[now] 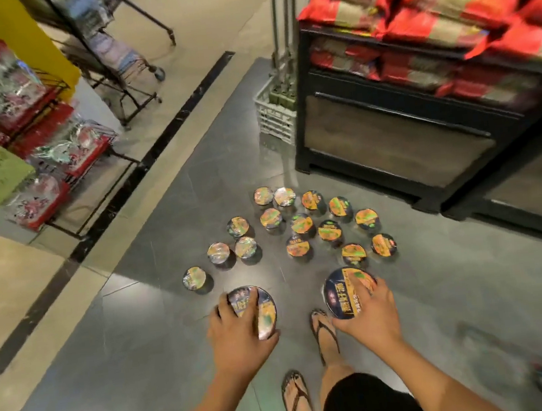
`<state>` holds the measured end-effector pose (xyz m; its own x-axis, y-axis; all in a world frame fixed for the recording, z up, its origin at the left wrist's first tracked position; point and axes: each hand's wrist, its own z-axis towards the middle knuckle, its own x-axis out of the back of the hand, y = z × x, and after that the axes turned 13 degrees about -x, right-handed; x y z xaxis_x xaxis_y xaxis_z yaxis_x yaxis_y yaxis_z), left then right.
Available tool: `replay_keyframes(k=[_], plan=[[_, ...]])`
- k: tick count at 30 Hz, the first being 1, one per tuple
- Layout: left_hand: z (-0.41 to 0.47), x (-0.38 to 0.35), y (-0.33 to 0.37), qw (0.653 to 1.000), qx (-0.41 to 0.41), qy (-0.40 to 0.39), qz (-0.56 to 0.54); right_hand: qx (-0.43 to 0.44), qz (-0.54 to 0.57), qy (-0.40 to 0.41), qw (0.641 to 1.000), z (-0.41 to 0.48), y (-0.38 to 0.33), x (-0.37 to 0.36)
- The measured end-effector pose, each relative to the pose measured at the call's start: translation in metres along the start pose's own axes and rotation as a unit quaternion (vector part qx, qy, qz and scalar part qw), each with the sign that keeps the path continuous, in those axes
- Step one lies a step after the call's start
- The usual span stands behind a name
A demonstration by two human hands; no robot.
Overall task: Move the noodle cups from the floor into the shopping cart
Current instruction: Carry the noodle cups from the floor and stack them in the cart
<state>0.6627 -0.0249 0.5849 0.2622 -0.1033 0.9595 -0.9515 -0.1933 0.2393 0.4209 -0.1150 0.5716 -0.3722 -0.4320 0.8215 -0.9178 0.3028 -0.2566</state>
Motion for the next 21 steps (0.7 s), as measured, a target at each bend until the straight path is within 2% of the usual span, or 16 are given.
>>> replay_keyframes(k=[5, 11, 16, 21], plan=[[0.017, -0.002, 0.054, 0.995, -0.086, -0.013, 0.041, -0.058, 0.047, 0.023, 0.997, -0.005, 0.076, 0.023], [0.058, -0.027, 0.163, 0.982, -0.168, -0.046, 0.071, -0.140, 0.104, 0.038, 0.984, 0.006, 0.174, 0.051], [0.089, -0.070, 0.298, 0.960, -0.255, -0.087, 0.075, -0.203, 0.142, 0.048, 0.968, 0.022, 0.292, 0.102], [0.102, -0.105, 0.421, 0.939, -0.318, -0.112, 0.060, -0.303, 0.205, 0.115, 0.923, 0.029, 0.412, 0.160]])
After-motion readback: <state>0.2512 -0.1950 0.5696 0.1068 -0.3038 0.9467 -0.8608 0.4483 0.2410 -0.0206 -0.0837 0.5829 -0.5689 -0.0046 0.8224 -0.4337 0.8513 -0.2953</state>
